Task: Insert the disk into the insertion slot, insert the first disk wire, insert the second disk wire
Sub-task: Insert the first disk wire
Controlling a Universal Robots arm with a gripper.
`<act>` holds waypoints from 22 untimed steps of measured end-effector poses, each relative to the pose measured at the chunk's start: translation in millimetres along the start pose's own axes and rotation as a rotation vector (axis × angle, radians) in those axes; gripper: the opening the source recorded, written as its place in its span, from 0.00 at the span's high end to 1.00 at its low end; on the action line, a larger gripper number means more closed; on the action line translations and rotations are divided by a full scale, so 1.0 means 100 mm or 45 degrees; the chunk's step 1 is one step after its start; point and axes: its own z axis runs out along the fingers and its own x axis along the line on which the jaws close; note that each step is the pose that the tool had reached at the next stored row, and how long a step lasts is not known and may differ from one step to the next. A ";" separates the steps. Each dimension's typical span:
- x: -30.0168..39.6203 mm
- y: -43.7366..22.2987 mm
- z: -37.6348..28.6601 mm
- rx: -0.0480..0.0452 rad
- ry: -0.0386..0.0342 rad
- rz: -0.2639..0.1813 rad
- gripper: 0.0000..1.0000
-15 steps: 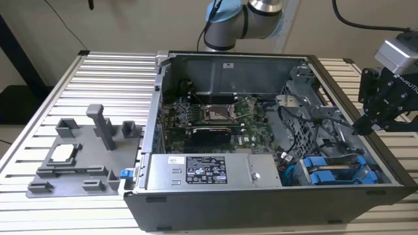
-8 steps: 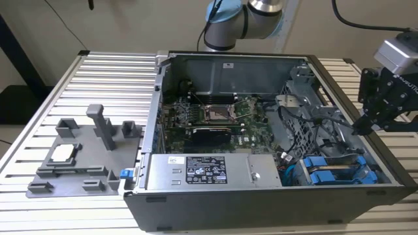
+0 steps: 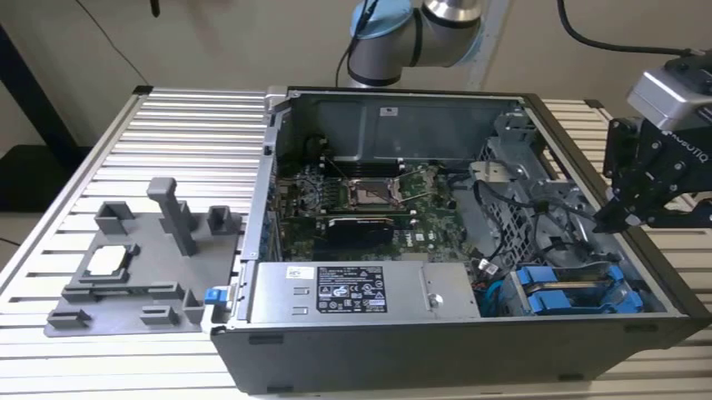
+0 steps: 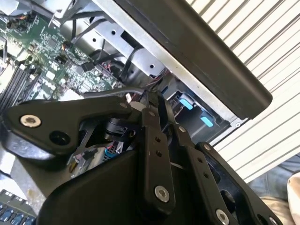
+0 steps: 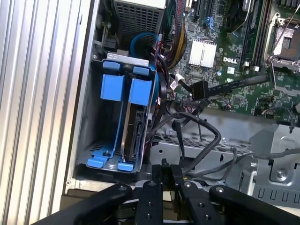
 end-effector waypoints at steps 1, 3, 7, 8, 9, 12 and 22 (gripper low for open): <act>0.005 0.019 0.002 0.003 0.0004 0.000 0.81; 0.019 0.056 0.004 0.009 0.0014 -0.001 0.81; 0.056 0.125 0.010 0.025 0.0041 -0.002 0.81; 0.067 0.142 0.013 0.029 0.0046 -0.002 0.81; 0.079 0.156 0.015 0.033 0.0052 -0.002 0.81; 0.115 0.200 0.024 0.045 0.0073 -0.003 0.81; 0.195 0.266 0.093 0.071 0.0123 0.018 0.81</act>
